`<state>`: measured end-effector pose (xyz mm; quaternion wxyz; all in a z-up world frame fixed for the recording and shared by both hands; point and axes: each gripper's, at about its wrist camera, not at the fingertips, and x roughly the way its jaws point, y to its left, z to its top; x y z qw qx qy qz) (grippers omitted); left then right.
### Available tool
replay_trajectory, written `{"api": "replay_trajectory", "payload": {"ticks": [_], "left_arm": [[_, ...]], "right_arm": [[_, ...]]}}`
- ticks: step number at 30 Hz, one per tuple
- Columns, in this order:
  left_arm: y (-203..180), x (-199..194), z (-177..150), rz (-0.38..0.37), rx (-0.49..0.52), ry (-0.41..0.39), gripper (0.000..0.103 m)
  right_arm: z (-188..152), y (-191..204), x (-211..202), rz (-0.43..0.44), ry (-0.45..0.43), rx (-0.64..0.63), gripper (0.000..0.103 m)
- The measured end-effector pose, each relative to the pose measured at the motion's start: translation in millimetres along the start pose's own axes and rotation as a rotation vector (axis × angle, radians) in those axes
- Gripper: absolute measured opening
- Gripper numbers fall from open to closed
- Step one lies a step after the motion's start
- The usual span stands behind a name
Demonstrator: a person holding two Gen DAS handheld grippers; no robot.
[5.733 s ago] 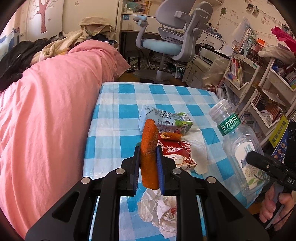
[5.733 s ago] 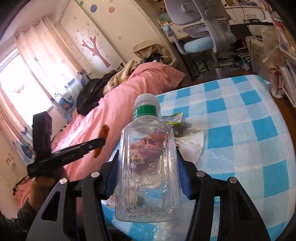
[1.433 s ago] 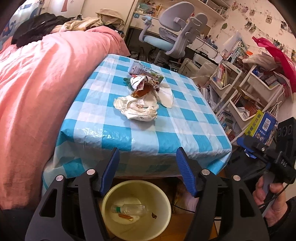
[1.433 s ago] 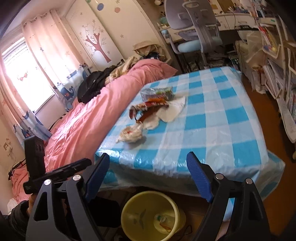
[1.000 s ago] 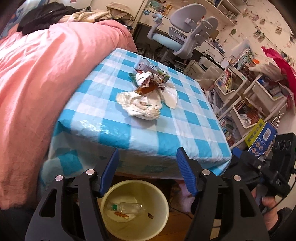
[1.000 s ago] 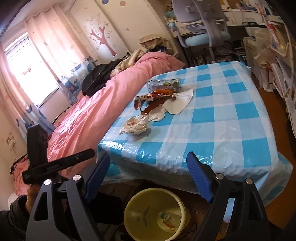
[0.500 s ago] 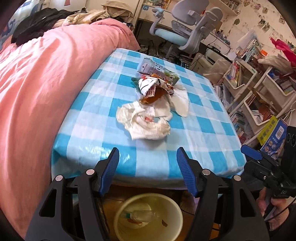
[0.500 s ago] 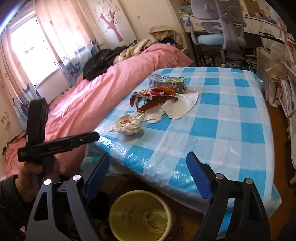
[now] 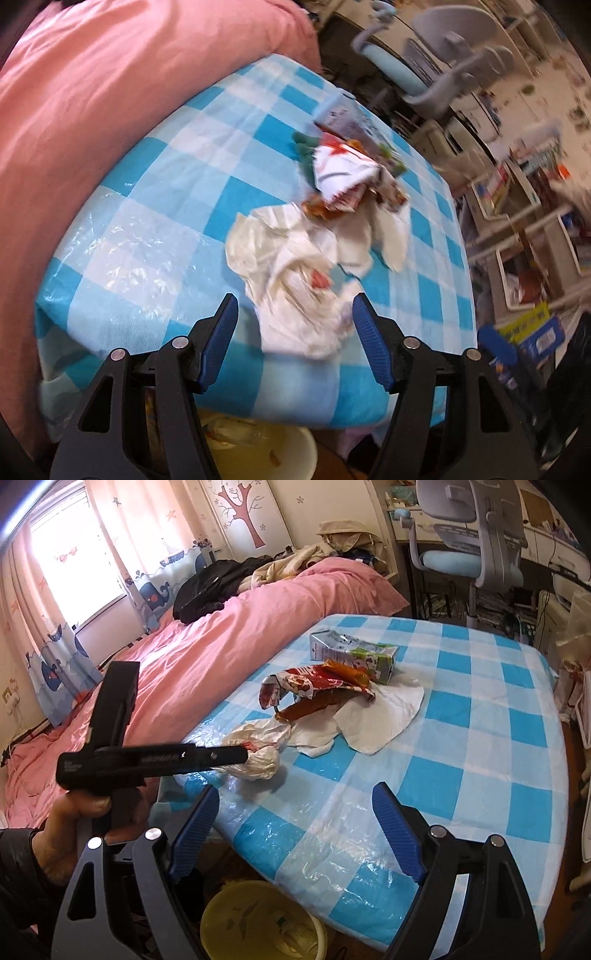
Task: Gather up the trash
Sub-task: 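Grasp the crumpled white tissue with the left gripper and lift it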
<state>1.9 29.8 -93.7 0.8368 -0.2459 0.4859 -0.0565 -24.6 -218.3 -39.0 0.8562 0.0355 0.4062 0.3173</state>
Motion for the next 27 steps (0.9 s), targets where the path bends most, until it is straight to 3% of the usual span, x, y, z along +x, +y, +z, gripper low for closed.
{"api": "replay_trajectory", "payload": {"ticks": [2, 3, 4, 5, 7, 11, 17, 23, 27], "left_arm": [[-3.0, 4.3, 3.5, 0.002, 0.008, -0.004, 0.061], [-5.4, 6.4, 4.8, -0.001, 0.018, -0.004, 0.054], [-7.9, 8.2, 5.0, -0.002, 0.031, -0.001, 0.035], [-12.5, 11.5, 4.9, -0.006, 0.059, 0.01, 0.024], [-19.1, 10.5, 5.0, 0.004, 0.105, 0.004, 0.018], [-21.6, -11.1, 12.7, 0.055, 0.15, -0.032, 0.016], [-7.3, -59.6, 40.2, 0.144, 0.171, -0.161, 0.016], [-4.3, -72.4, 73.5, 0.072, 0.154, -0.256, 0.016], [-18.5, -61.7, 85.0, 0.056, 0.192, -0.272, 0.016]], "right_arm": [[1.4, 3.0, 1.8, 0.004, 0.001, -0.01, 0.081], [2.1, 3.9, 2.2, 0.006, 0.001, -0.012, 0.081], [2.6, 4.7, 3.5, 0.011, 0.003, -0.013, 0.081], [3.1, 5.2, 4.7, 0.014, 0.005, -0.013, 0.081], [5.2, 6.9, 6.6, 0.019, 0.006, -0.016, 0.081], [8.7, 11.4, 8.7, 0.016, 0.001, -0.034, 0.081], [20.0, 17.0, 14.0, 0.008, -0.025, -0.059, 0.081], [36.1, 16.2, 29.6, 0.0, -0.032, -0.059, 0.081], [50.5, 12.1, 35.7, -0.02, -0.07, -0.042, 0.078]]}}
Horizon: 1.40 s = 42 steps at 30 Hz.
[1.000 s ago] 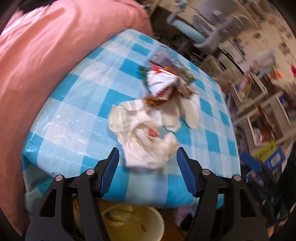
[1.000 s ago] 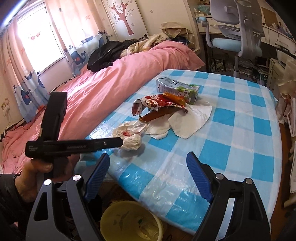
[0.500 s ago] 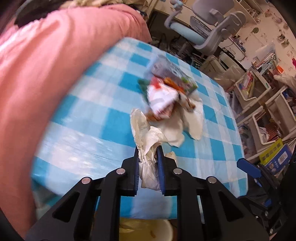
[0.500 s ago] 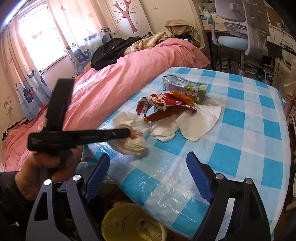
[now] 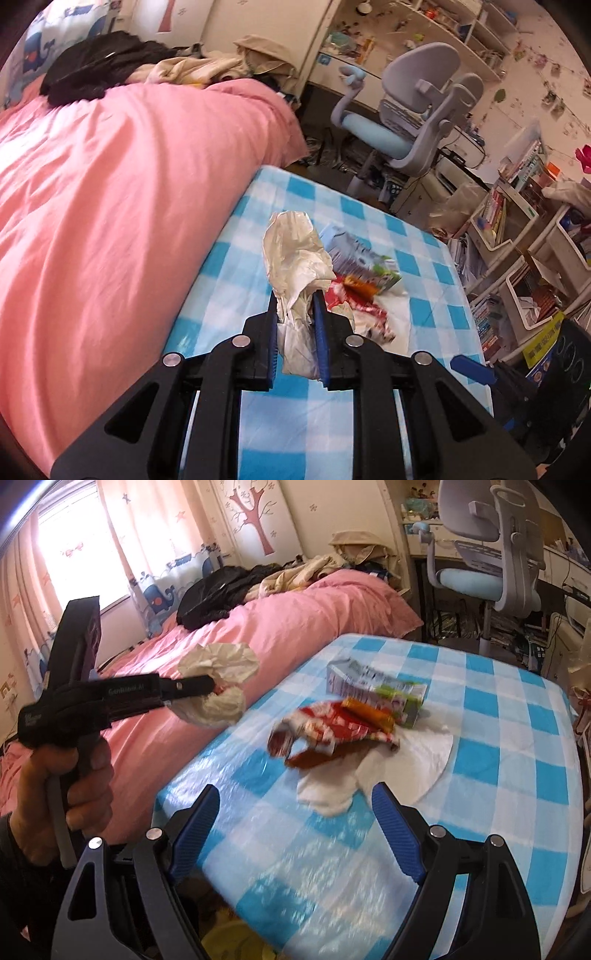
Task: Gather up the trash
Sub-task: 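Grasp the crumpled white tissue with the left gripper and lift it, then grasp the orange wrapper piece with the right gripper while the left holds the tissue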
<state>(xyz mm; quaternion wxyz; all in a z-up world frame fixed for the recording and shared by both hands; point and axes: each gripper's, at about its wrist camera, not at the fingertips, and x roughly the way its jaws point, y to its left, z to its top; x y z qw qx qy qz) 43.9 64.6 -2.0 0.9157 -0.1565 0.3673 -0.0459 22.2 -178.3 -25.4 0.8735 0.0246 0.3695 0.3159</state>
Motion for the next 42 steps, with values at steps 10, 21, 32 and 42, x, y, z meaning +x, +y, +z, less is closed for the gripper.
{"api": "replay_trajectory", "payload": {"ticks": [10, 21, 32, 42], "left_arm": [[-17.7, 11.2, 8.6, -0.027, 0.017, -0.034, 0.016], [-36.5, 31.3, 19.2, -0.033, 0.046, -0.018, 0.017], [-38.2, 42.0, 30.1, -0.038, 0.039, -0.011, 0.017], [-35.5, 42.4, 34.4, -0.037, 0.026, -0.011, 0.017]], "right_arm": [[37.0, -18.3, 47.0, -0.057, 0.002, -0.054, 0.054], [50.1, -42.3, 87.8, -0.059, 0.095, -0.096, 0.049], [55.5, -58.1, 122.8, -0.06, 0.17, -0.109, 0.048], [56.9, -55.6, 121.6, -0.044, 0.166, -0.117, 0.016]]}}
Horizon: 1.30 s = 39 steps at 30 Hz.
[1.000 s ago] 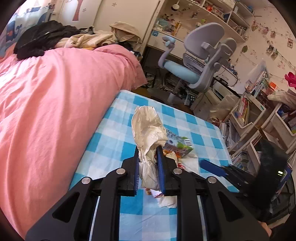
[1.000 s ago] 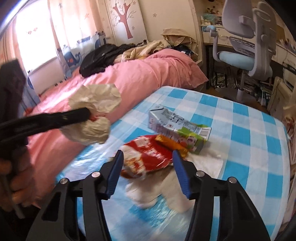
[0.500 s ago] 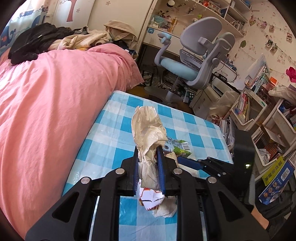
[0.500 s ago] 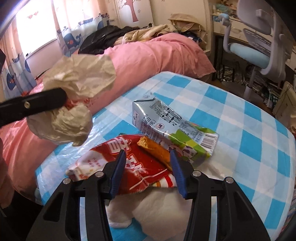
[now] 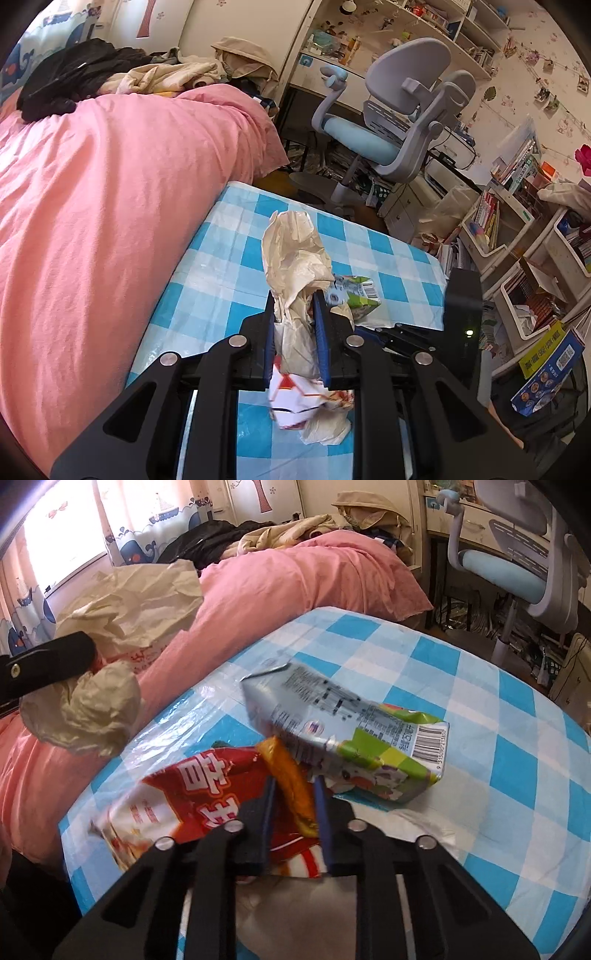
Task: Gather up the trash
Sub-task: 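Grasp the orange wrapper piece with the right gripper while the left holds the tissue, then lower the right gripper over the yellow bin and release the orange piece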
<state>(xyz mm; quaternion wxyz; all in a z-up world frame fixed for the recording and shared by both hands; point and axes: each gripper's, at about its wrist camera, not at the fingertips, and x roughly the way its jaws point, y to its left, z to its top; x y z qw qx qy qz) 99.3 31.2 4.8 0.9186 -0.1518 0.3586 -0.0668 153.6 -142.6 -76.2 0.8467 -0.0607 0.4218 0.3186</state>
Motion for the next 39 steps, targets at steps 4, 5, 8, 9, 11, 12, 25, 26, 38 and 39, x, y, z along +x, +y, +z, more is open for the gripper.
{"api": "replay_trajectory", "payload": {"ticks": [4, 5, 8, 9, 11, 12, 25, 26, 38, 39], "left_arm": [[0.7, -4.4, -0.8, 0.001, 0.002, -0.006, 0.017], [1.1, -5.6, -1.2, 0.0, 0.001, -0.007, 0.017], [0.2, -8.6, -1.0, -0.003, 0.003, -0.01, 0.017], [-0.9, -9.6, -1.5, -0.004, 0.007, -0.011, 0.017], [-3.2, -11.0, -3.1, -0.006, 0.014, -0.01, 0.017], [-4.8, -11.9, -4.2, -0.005, 0.02, -0.009, 0.017], [-17.4, -28.4, -19.8, -0.001, 0.082, -0.015, 0.017], [-18.3, -30.2, -21.8, 0.001, 0.09, -0.016, 0.017], [-16.9, -46.4, -29.3, 0.001, 0.116, -0.027, 0.017], [-17.4, -47.1, -29.5, 0.0, 0.117, -0.028, 0.017]], "right_arm": [[1.5, 6.4, -16.9, 0.006, -0.036, -0.017, 0.016], [1.0, 7.8, -22.9, 0.01, -0.047, -0.019, 0.016], [-2.4, 9.6, -40.8, 0.014, -0.078, -0.019, 0.016], [-3.3, 9.8, -45.1, 0.015, -0.086, -0.017, 0.016], [-7.7, 9.7, -59.7, 0.019, -0.109, -0.007, 0.016], [-9.2, 9.7, -64.3, 0.024, -0.116, -0.001, 0.016], [-56.8, 28.5, -145.8, 0.106, -0.235, 0.086, 0.016], [-62.0, 31.9, -150.3, 0.118, -0.239, 0.093, 0.016], [-123.6, 93.9, -148.5, 0.274, -0.095, 0.06, 0.016], [-126.7, 98.5, -144.7, 0.281, -0.071, 0.045, 0.016]]}}
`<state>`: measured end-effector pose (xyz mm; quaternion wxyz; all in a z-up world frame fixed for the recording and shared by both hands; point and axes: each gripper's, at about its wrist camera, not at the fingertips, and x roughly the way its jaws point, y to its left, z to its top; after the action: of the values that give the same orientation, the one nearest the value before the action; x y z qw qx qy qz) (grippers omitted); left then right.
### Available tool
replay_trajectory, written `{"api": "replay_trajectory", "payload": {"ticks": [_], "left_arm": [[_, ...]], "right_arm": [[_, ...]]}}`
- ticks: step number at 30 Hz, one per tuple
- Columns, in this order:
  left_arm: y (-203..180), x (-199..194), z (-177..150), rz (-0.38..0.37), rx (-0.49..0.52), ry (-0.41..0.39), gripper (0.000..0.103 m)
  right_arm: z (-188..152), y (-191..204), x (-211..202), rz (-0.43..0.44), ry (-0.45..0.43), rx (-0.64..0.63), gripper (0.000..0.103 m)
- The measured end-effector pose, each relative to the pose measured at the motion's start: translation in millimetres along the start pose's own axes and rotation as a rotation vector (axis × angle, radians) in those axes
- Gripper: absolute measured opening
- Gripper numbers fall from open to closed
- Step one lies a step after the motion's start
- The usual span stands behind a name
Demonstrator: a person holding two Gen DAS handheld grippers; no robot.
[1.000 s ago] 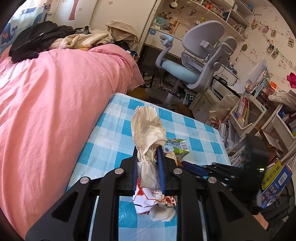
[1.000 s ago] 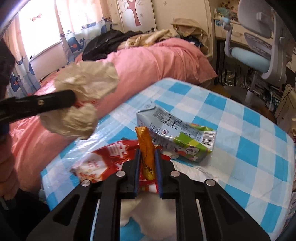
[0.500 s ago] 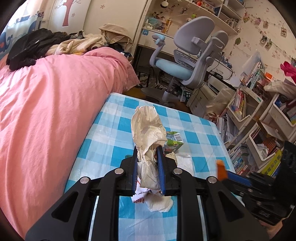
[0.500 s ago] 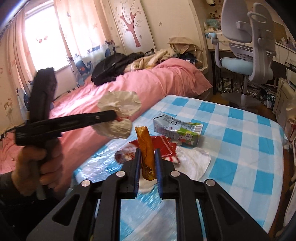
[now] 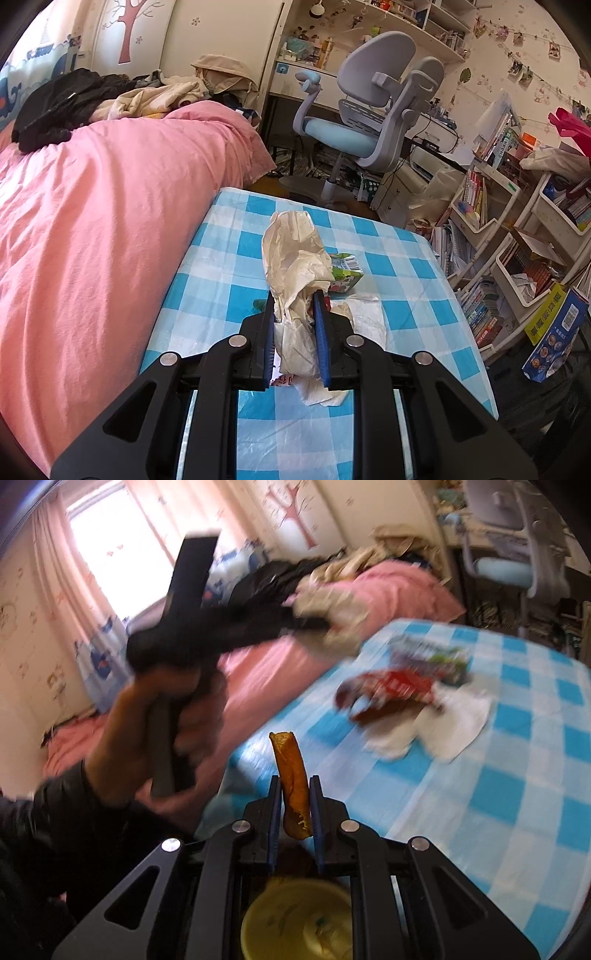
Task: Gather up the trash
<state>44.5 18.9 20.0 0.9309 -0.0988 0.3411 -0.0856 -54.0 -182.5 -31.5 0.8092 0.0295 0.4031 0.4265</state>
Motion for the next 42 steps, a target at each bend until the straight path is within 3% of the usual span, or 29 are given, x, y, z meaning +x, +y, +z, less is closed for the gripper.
{"api": "replay_trajectory", "payload": {"ticks": [7, 10, 16, 19, 23, 31, 42], "left_arm": [[-0.2, -4.7, -0.7, -0.003, 0.002, -0.004, 0.017], [-0.6, -7.1, -1.6, -0.002, 0.006, -0.006, 0.017], [-0.5, -10.5, -2.9, -0.003, 0.008, -0.007, 0.017], [-1.1, -9.7, -3.2, -0.003, 0.009, -0.007, 0.017], [-1.5, -10.9, -3.3, -0.003, 0.01, -0.007, 0.017], [-2.0, -10.8, -3.8, -0.002, 0.01, -0.007, 0.017], [-2.6, -11.6, -4.5, -0.002, 0.011, -0.008, 0.017]], "right_arm": [[-30.4, 18.7, 34.1, 0.038, 0.23, -0.075, 0.019], [-35.1, 19.0, 38.6, 0.025, 0.256, -0.082, 0.028], [-27.4, 8.1, 26.1, 0.009, 0.173, -0.024, 0.039], [-23.3, -0.2, 20.6, -0.039, 0.119, 0.002, 0.047], [-17.1, -11.8, 14.3, -0.116, 0.05, 0.039, 0.065], [-11.6, -37.7, 4.6, -0.243, -0.025, 0.127, 0.069], [-12.7, -32.9, 15.3, -0.309, -0.008, 0.066, 0.076]]}}
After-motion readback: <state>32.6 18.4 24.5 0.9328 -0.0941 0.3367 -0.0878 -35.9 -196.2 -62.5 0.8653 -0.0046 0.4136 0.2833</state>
